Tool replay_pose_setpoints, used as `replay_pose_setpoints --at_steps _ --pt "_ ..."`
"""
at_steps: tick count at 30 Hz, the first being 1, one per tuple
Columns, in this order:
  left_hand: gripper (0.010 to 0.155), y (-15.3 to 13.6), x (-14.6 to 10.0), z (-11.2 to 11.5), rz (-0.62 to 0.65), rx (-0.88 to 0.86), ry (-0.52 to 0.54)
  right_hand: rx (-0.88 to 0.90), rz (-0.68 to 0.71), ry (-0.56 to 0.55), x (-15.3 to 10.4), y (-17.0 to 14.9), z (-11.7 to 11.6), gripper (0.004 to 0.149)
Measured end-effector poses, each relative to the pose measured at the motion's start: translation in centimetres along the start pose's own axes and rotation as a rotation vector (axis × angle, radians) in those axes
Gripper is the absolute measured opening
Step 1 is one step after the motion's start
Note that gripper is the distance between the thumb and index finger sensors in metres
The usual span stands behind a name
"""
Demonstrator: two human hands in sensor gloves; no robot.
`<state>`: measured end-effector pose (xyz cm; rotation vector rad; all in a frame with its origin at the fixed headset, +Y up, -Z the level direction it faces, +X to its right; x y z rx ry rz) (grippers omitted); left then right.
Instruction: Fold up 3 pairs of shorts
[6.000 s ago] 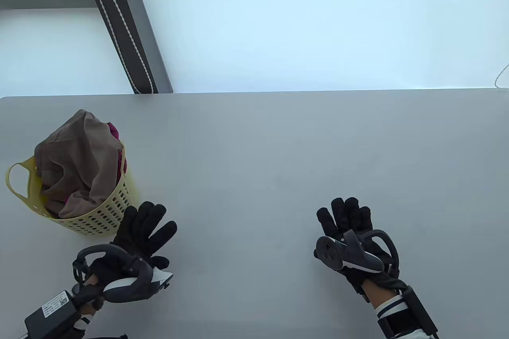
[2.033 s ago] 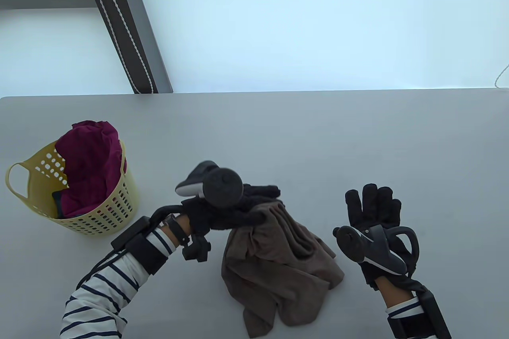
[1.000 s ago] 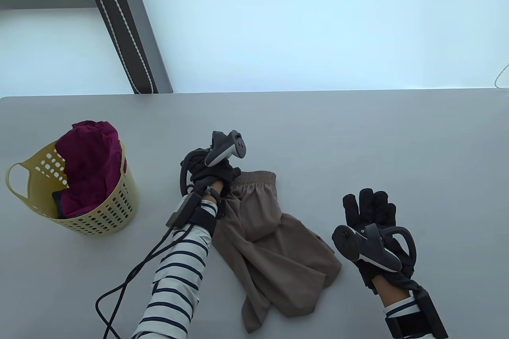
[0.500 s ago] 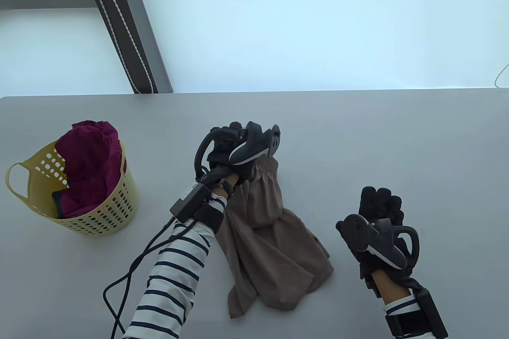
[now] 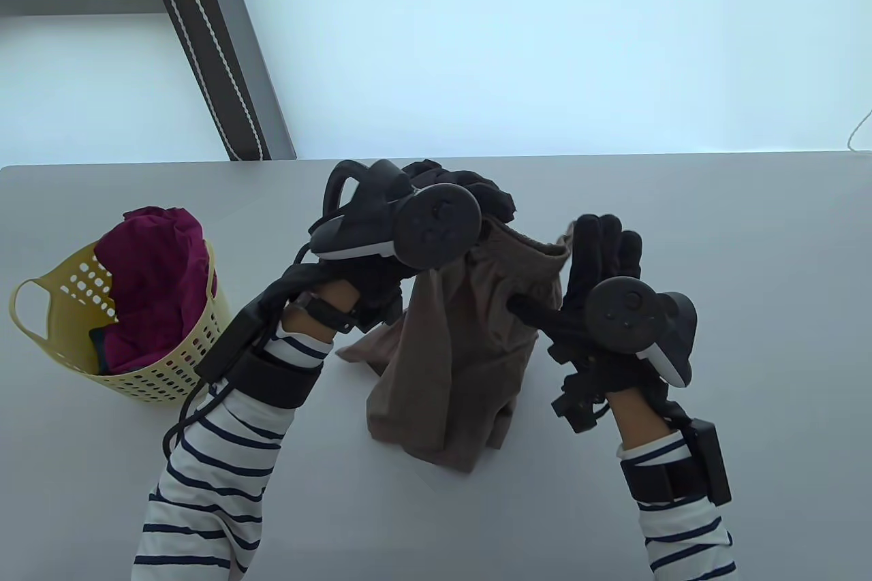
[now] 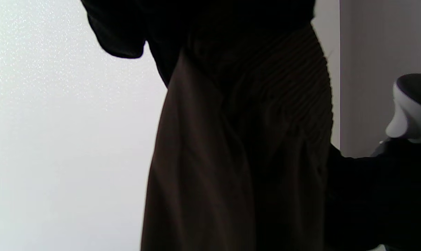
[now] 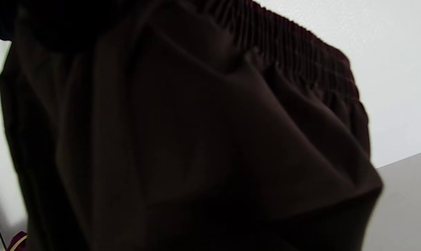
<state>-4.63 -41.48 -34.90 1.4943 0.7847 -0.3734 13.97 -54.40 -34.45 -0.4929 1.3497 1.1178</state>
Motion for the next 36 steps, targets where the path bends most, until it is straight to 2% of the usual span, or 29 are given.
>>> replay_pose_setpoints --at_steps 1,3,5,7,8,11,12,13,18,19,20,22,23,26,27,28,31,32,33,35,36 --pt "0.044 -0.2 -0.7 -0.8 0.014 -0.011 0.020 0.008 0.015 -0.002 0.4 0.2 0.5 0.105" --pt "0.044 -1.3 -2.0 -2.1 -0.002 0.008 0.054 0.121 0.045 0.101 1.1 0.4 1.0 0.089" --pt "0.044 -3.3 -3.4 -3.0 -0.020 -0.035 0.089 0.254 0.064 0.307 1.8 0.8 0.5 0.057" --pt "0.044 -5.2 -4.9 -3.8 -0.055 -0.125 0.128 0.223 0.040 0.420 1.8 0.7 0.4 0.046" --pt "0.044 -5.9 -5.5 -4.0 -0.062 -0.149 0.140 0.205 0.042 0.428 1.8 0.7 0.8 0.045" --pt "0.045 -7.4 -8.0 -4.8 -0.096 -0.118 0.156 0.248 0.033 0.304 1.8 1.3 4.5 0.044" --pt "0.046 -7.7 -8.9 -5.2 -0.097 -0.105 0.173 0.222 0.076 0.277 1.6 2.0 6.3 0.044" --pt "0.046 -7.9 -9.6 -5.5 -0.095 -0.116 0.186 0.213 0.103 0.282 1.5 2.3 6.9 0.044" --pt "0.050 -7.3 -13.3 -8.0 0.002 -0.237 0.249 0.162 0.307 0.282 -1.1 7.0 13.0 0.047" --pt "0.050 -7.1 -14.2 -8.9 0.038 -0.281 0.271 0.163 0.366 0.273 -1.8 8.1 14.5 0.047" --pt "0.051 -7.1 -14.7 -9.5 0.068 -0.331 0.281 0.177 0.399 0.273 -2.1 8.5 15.1 0.047" --pt "0.052 -7.1 -15.3 -10.3 0.158 -0.494 0.254 0.339 0.532 0.253 -3.1 10.0 17.6 0.048" --pt "0.053 -7.3 -15.2 -10.3 0.187 -0.565 0.237 0.399 0.535 0.234 -2.9 10.0 18.1 0.047" --pt "0.057 -8.9 -13.8 -9.0 0.151 -0.622 0.157 0.438 0.407 0.225 -1.0 8.4 17.5 0.048" --pt "0.059 -9.9 -12.8 -7.6 0.117 -0.626 0.092 0.373 0.288 0.207 0.2 7.0 16.5 0.048" --pt "0.059 -10.8 -12.0 -6.2 0.063 -0.631 0.062 0.223 0.183 0.212 1.5 5.6 14.9 0.050" --pt "0.049 -13.3 -9.3 -1.9 -0.133 -0.587 -0.027 -0.006 -0.006 0.306 3.8 3.7 10.5 0.052" --pt "0.047 -14.1 -8.3 -0.5 -0.220 -0.541 -0.043 -0.137 -0.093 0.281 4.8 3.3 8.8 0.050" --pt "0.045 -14.6 -7.6 0.2 -0.290 -0.478 -0.034 -0.232 -0.136 0.194 5.2 3.6 8.5 0.046" --pt "0.043 -15.2 -7.4 -0.9 -0.400 -0.333 0.133 -0.395 -0.158 -0.118 5.0 5.2 9.7 0.045" --pt "0.043 -15.1 -8.1 -2.8 -0.447 -0.264 0.345 -0.434 -0.124 -0.475 3.5 6.9 11.6 0.047"
Point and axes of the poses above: the tracker on the back of each hand, its own y axis roughly to the thumb side, its own x axis roughly from the wrist to the fingertips, z = x × y, the point moved 4 cm from there along x, roughly from the wrist to the fingertips, and after that the axes turned 3 degrees about -x, right-handed, at the moved point
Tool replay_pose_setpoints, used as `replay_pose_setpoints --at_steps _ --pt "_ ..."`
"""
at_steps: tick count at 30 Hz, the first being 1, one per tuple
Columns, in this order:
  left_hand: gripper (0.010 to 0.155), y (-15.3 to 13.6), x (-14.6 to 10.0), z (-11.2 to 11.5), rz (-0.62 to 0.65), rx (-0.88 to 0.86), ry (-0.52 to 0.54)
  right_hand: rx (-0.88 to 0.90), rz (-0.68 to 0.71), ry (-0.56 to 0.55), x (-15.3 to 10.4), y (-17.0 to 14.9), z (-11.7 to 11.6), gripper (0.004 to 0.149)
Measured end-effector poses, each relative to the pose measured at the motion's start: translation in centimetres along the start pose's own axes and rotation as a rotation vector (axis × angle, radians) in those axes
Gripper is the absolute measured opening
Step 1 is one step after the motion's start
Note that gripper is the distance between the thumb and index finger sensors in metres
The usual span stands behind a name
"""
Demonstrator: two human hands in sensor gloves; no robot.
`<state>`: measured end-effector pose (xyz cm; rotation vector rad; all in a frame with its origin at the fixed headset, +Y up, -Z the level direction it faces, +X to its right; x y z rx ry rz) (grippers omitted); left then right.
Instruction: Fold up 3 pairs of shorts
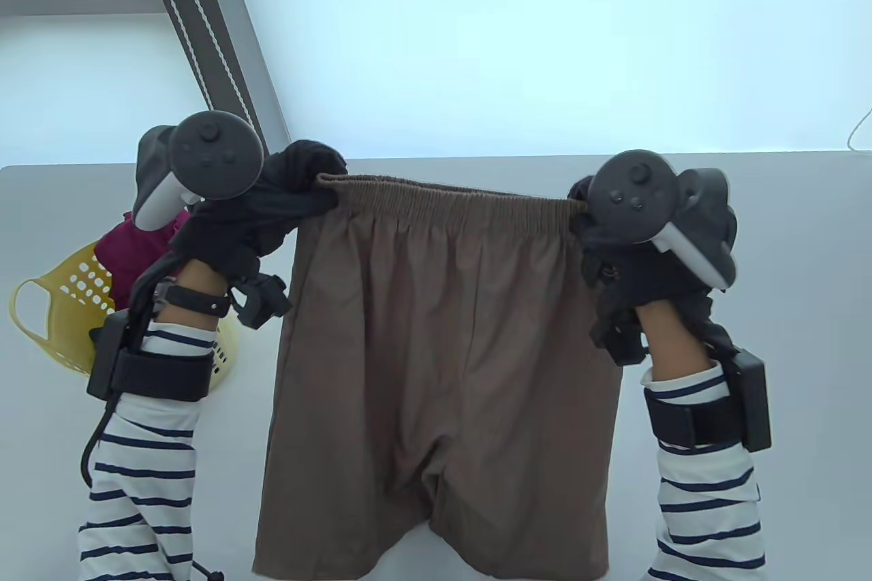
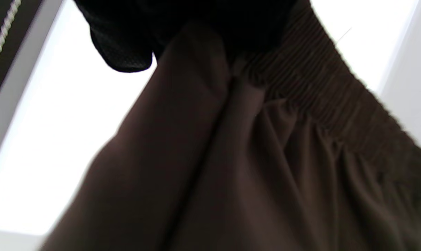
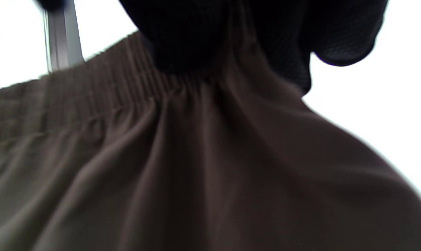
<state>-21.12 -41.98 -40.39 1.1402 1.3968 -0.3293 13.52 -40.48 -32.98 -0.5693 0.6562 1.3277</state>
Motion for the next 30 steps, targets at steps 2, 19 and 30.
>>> replay_pose_setpoints --at_steps 2,19,30 --pt "0.043 1.5 -1.0 -2.9 0.069 -0.063 0.259 -0.013 0.077 -0.235 -0.7 1.2 3.0 0.047" --pt "0.050 -2.1 -17.8 16.8 0.492 0.526 -0.624 -0.201 0.661 0.890 -19.4 -1.7 -13.0 0.053" --pt "0.060 -6.9 -25.2 26.3 0.450 0.743 -1.037 -0.188 0.587 1.450 -28.8 -4.3 -24.6 0.065"
Point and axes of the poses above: the tracker on the back of each hand, its own y axis roughly to the thumb side, its own x axis roughly from the wrist to the fingertips, z = x × y, the point moved 4 cm from there along x, roughly from the wrist to the fingertips, and after that the axes turned 3 degrees about -x, right-handed, at the moved point
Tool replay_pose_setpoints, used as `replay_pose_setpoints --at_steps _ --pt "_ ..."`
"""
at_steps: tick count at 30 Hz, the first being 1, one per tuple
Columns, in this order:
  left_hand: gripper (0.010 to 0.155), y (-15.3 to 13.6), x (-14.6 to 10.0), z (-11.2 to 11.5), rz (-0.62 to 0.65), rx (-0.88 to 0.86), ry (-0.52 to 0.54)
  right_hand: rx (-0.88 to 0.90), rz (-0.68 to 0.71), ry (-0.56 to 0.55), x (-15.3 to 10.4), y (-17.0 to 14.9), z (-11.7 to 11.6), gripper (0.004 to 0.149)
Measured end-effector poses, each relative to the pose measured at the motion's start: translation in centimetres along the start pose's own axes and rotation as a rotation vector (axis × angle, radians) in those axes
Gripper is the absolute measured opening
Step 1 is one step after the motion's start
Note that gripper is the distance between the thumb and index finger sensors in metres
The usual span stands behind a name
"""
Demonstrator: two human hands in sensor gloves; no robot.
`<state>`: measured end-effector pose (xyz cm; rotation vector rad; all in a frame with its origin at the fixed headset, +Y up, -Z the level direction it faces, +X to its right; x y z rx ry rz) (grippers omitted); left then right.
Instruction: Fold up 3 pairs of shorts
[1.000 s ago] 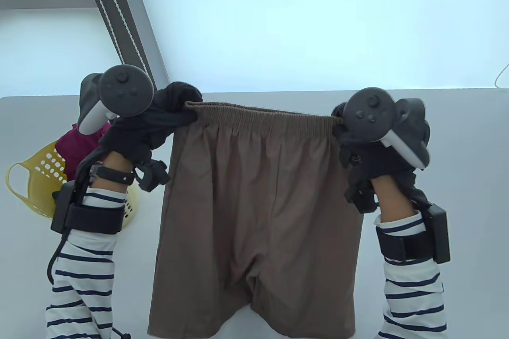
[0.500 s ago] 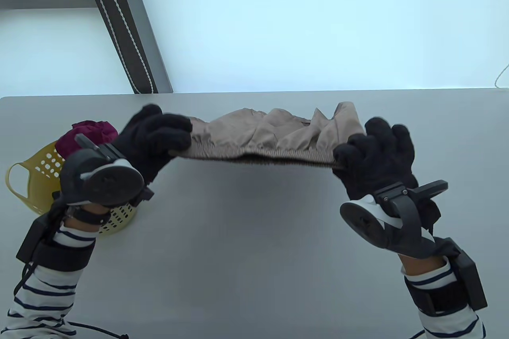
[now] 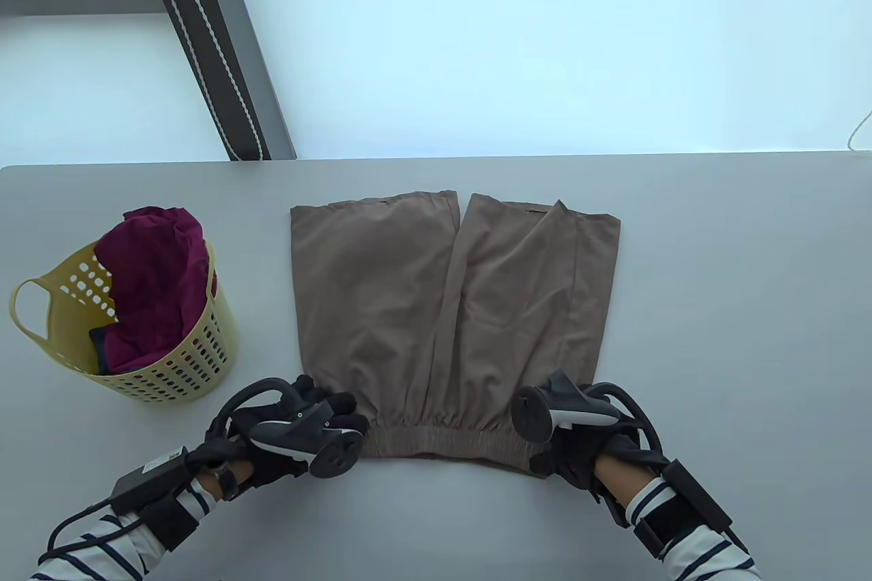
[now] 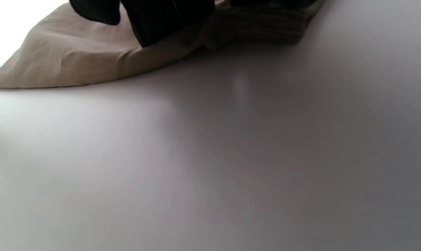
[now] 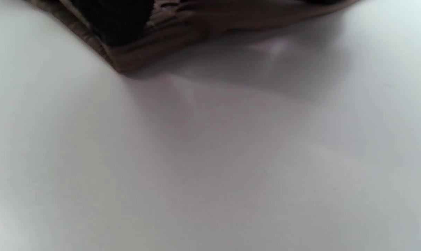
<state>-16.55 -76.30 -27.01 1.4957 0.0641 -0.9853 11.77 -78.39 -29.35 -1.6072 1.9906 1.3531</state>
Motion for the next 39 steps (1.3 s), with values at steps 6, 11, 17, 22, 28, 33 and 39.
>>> replay_pose_setpoints --at_steps 6,11,17,22,28,33,39 --pt "0.062 3.7 -2.4 1.3 0.072 0.006 0.002 -0.044 0.079 0.146 -2.7 1.4 -2.0 0.063" --pt "0.063 5.0 -3.2 1.9 0.076 0.045 0.045 -0.070 0.089 0.156 -3.2 2.1 -2.8 0.063" --pt "0.074 1.1 -2.3 -1.1 0.007 -0.061 0.133 0.024 0.009 0.031 -2.6 1.0 1.3 0.076" --pt "0.099 -5.8 0.8 -3.0 -0.230 -0.176 0.136 0.210 -0.155 -0.271 -0.4 -1.8 8.5 0.077" --pt "0.096 -8.3 4.9 0.4 -0.304 -0.399 -0.125 0.430 -0.296 -0.012 6.0 -4.7 8.5 0.081" --pt "0.086 -6.5 4.2 -0.8 -0.245 -0.276 -0.097 0.365 -0.486 0.070 8.7 -7.6 7.6 0.083" --pt "0.082 -1.9 2.4 -1.9 -0.053 -0.285 -0.152 0.453 -0.569 0.050 9.9 -8.3 7.9 0.085"
Point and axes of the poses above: the tracker on the back of each hand, its own y axis roughly to the thumb side, its own x axis roughly from the wrist to the fingertips, z = x × y, the point moved 4 cm from there along x, roughly from the wrist to the fingertips, and after that the axes turned 3 degrees about -x, right-handed, at the moved point
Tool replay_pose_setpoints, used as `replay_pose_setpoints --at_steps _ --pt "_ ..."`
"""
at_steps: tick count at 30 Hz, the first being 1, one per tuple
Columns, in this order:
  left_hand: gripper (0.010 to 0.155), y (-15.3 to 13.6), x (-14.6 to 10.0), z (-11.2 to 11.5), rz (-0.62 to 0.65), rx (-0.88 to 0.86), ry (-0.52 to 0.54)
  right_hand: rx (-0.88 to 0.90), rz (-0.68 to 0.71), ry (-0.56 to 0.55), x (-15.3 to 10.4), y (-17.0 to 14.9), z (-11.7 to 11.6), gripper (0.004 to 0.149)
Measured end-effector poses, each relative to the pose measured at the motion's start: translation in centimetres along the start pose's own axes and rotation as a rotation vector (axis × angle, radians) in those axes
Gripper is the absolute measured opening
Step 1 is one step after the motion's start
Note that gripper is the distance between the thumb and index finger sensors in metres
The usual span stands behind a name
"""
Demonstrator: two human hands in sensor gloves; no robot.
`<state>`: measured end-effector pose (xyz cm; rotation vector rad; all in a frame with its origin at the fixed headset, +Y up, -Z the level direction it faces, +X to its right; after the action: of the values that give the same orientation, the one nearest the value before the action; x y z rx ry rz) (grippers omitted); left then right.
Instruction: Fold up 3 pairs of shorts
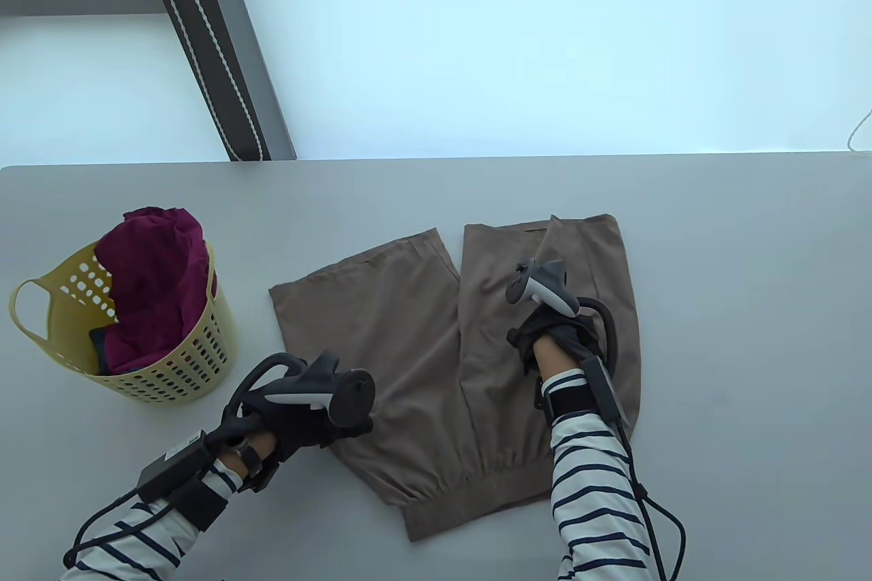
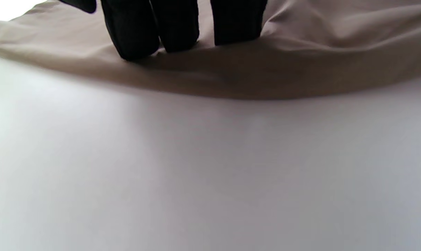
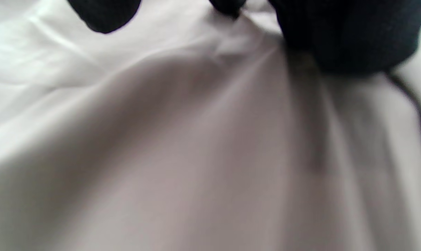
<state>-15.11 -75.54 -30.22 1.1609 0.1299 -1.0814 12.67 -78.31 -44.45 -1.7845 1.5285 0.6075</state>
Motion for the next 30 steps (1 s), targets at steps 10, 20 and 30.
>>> replay_pose_setpoints --at_steps 10,20,30 --pt "0.075 1.0 -1.3 -2.3 0.187 -0.170 0.135 -0.015 0.282 -0.031 -0.1 4.8 -2.8 0.078" --pt "0.082 -4.3 2.1 -3.1 -0.345 0.263 0.241 -0.048 0.286 -0.401 -6.4 0.2 1.8 0.082" --pt "0.072 -7.3 2.5 -1.2 -0.327 0.030 -0.001 -0.325 0.157 -0.100 -4.3 -1.8 -2.4 0.077"
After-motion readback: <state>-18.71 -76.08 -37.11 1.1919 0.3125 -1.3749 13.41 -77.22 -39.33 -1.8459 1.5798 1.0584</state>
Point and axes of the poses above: the tracker on the back of each hand, its own y axis roughly to the thumb side, its own x axis roughly from the wrist to the fingertips, z = x × y, the point moved 4 cm from there along x, roughly from the wrist to the fingertips, and after that the axes turned 3 degrees about -x, right-handed, at the moved point
